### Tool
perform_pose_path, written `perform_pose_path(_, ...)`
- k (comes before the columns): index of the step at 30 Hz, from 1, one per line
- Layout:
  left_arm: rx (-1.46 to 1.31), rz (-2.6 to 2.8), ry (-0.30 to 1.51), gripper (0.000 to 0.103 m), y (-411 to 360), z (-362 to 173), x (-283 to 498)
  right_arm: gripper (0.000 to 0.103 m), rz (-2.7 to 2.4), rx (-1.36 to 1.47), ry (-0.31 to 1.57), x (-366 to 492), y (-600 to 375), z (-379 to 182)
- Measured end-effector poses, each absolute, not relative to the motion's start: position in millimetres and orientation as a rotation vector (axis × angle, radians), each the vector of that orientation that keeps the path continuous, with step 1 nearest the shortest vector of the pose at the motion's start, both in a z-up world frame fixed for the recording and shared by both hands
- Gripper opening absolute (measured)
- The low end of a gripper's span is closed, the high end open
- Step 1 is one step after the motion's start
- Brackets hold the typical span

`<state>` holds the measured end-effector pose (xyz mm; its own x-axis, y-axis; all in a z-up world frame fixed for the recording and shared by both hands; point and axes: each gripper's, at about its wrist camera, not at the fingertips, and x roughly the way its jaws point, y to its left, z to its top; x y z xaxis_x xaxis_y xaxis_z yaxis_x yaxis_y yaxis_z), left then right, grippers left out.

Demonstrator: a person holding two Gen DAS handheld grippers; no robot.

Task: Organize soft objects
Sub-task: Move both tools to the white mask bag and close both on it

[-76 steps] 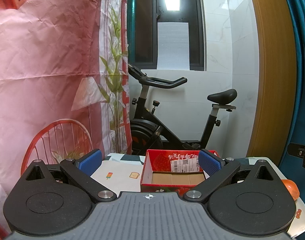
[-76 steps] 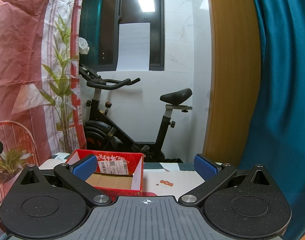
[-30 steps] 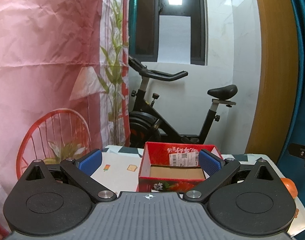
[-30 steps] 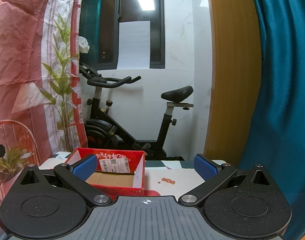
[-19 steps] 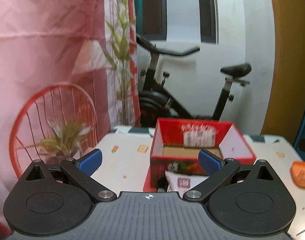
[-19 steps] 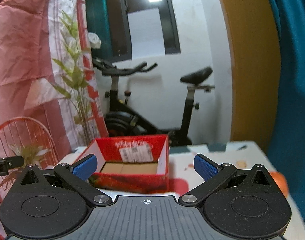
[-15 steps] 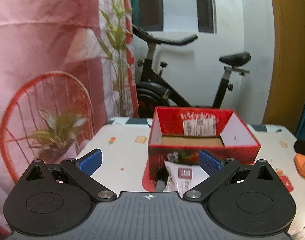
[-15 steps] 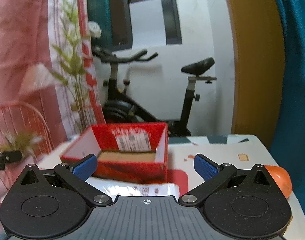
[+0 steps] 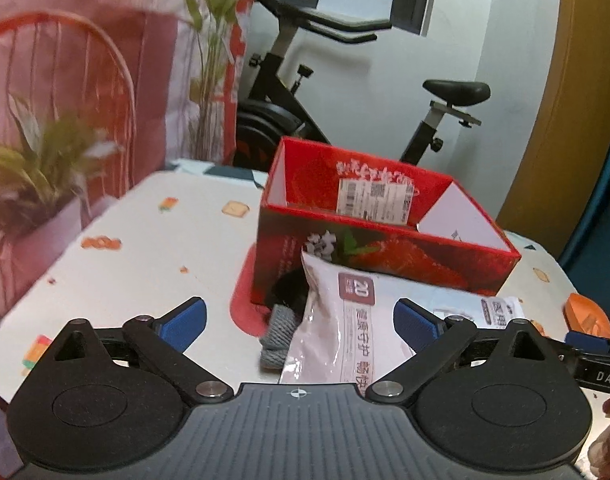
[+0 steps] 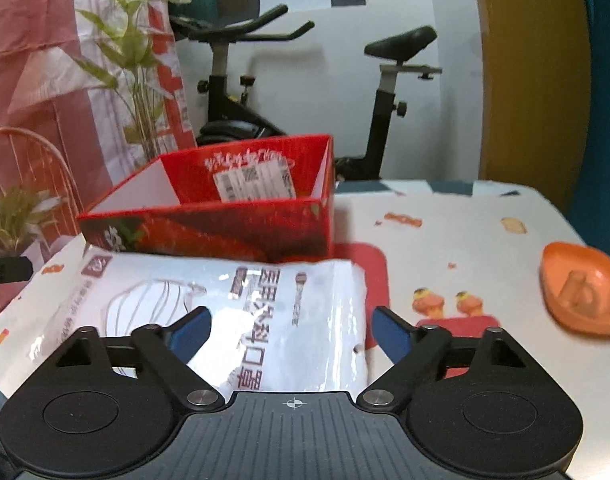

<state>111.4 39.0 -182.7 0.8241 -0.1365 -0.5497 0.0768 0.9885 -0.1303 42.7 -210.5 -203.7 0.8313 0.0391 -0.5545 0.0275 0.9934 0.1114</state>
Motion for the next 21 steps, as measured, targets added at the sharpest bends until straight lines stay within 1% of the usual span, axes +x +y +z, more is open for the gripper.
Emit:
perform_pose_path(2, -0.096, -0.121, 0.606, 0.089, 36.2, -191.8, 117.8, 0.082, 0.017, 0.121, 0.602, 46.3, -211.8, -210.5)
perform_pose_path(3, -0.086, -0.124, 0.609, 0.087, 33.7, -195.7, 118.8, 0.081, 0.022, 0.120, 0.608, 49.3, -212.6, -213.2)
perform_pose_path(5, -0.062, -0.128, 0.622, 0.081, 29.4, -203.6, 123.8, 0.080, 0.026, 0.118, 0.611, 53.0, -212.6, -218.1)
perform_pose_path(7, -0.054, -0.138, 0.633, 0.078, 27.6, -209.1, 127.0, 0.080, 0.031, 0.129, 0.625, 58.8, -214.4, -224.5)
perform_pose_path(10, -0.046, -0.145, 0.650, 0.078, 24.8, -214.0, 129.8, 0.080, 0.032, 0.160, 0.646, 66.5, -218.4, -233.7)
perform_pose_path(13, -0.053, -0.158, 0.674, 0.078, 24.9, -220.3, 133.0, 0.083, 0.042, 0.206, 0.660, 71.5, -224.3, -243.0)
perform_pose_path(16, -0.093, -0.181, 0.696, 0.077, 29.1, -226.2, 135.5, 0.083, 0.056, 0.233, 0.660, 74.1, -227.5, -247.7)
perform_pose_path(18, -0.124, -0.202, 0.705, 0.072, 31.0, -228.4, 138.0, 0.085, 0.067, 0.250, 0.662, 76.0, -228.1, -249.1)
perform_pose_path(20, -0.137, -0.225, 0.706, 0.062, 30.4, -229.1, 140.1, 0.084, 0.077, 0.258, 0.663, 77.4, -228.4, -249.7)
perform_pose_path(21, -0.133, -0.235, 0.705, 0.062, 28.4, -229.3, 140.3, 0.083, 0.084, 0.260, 0.663, 78.2, -228.5, -249.8)
